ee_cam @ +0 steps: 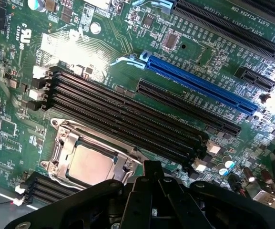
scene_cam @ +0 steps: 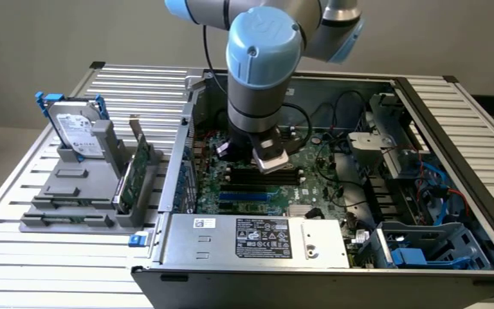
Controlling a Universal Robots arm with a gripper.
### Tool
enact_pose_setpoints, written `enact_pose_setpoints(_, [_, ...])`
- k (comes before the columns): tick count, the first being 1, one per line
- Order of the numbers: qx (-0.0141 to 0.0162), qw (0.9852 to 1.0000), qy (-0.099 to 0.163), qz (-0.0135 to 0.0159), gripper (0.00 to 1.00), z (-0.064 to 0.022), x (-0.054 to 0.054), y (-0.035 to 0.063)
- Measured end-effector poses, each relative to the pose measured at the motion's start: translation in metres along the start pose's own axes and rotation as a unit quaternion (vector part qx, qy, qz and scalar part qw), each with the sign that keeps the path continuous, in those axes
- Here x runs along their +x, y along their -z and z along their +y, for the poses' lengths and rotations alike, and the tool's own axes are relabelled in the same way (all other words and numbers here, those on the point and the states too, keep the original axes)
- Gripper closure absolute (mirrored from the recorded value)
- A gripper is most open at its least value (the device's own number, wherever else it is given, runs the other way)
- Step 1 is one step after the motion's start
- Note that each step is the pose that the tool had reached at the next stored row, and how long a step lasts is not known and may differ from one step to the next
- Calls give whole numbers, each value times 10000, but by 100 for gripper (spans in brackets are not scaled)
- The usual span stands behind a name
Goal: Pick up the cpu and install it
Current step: 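Install the first cpu locking lever, then install the second cpu locking lever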
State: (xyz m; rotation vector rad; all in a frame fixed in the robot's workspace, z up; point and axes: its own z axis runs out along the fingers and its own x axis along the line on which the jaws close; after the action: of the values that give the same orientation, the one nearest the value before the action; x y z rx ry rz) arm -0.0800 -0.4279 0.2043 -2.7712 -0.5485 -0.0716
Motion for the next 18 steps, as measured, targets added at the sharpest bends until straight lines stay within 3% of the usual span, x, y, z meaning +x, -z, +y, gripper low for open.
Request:
enact_pose_setpoints(9, [-14,9995,-305,42,89,-12,-13,-64])
enact_pose_setpoints(18, [-23,9980,-632,77,89,-20,-23,-122])
